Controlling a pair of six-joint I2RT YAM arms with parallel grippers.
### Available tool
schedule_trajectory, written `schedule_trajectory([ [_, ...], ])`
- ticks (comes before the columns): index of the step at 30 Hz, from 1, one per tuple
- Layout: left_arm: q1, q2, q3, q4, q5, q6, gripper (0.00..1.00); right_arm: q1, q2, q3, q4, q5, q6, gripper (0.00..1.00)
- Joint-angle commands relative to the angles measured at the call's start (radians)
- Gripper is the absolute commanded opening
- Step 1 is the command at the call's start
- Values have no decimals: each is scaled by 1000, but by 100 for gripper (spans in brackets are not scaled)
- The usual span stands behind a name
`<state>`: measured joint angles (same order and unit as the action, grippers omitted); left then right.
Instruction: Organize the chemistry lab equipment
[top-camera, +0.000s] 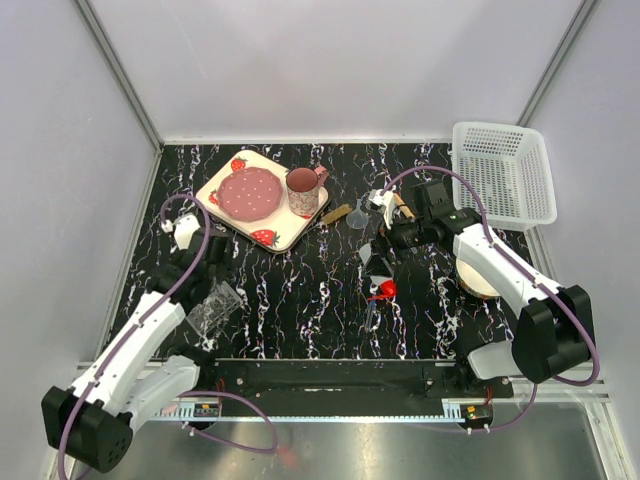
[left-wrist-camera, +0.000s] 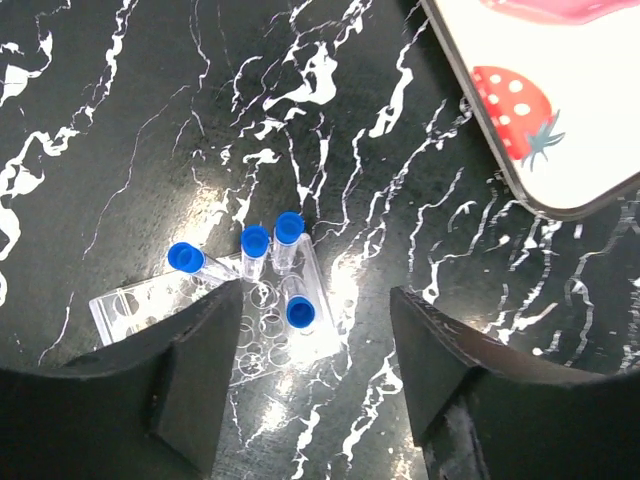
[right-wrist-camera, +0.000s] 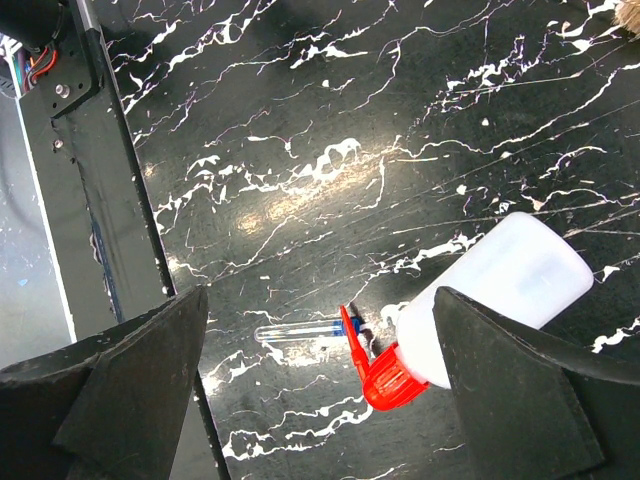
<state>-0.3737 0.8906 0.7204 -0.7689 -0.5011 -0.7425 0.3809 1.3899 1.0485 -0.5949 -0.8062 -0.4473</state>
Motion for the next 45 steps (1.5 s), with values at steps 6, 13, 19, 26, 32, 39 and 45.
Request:
schedule_trajectory([
  [6,5,-166,85,-40,62,43,92,-22,-48,19,-20,65,-18,100],
  [13,5,-271,91,-26,139,127,99,-48,-54,96,-204,340,-14,100],
  [19,6,-334,71,6,289,160,99,-54,-37,130,-386,155,-82,100],
  [26,7,-383,60,19,486,210,99,-16,-14,130,-657,-113,-601,98],
  [32,6,-417,60,3,490,183,99,143,35,139,-565,-13,-529,99],
  [39,7,-409,34,25,533,138,99,280,43,44,-379,65,-263,95],
  [45,7,-415,-38,143,637,62,99,369,110,1,-387,203,-111,79],
])
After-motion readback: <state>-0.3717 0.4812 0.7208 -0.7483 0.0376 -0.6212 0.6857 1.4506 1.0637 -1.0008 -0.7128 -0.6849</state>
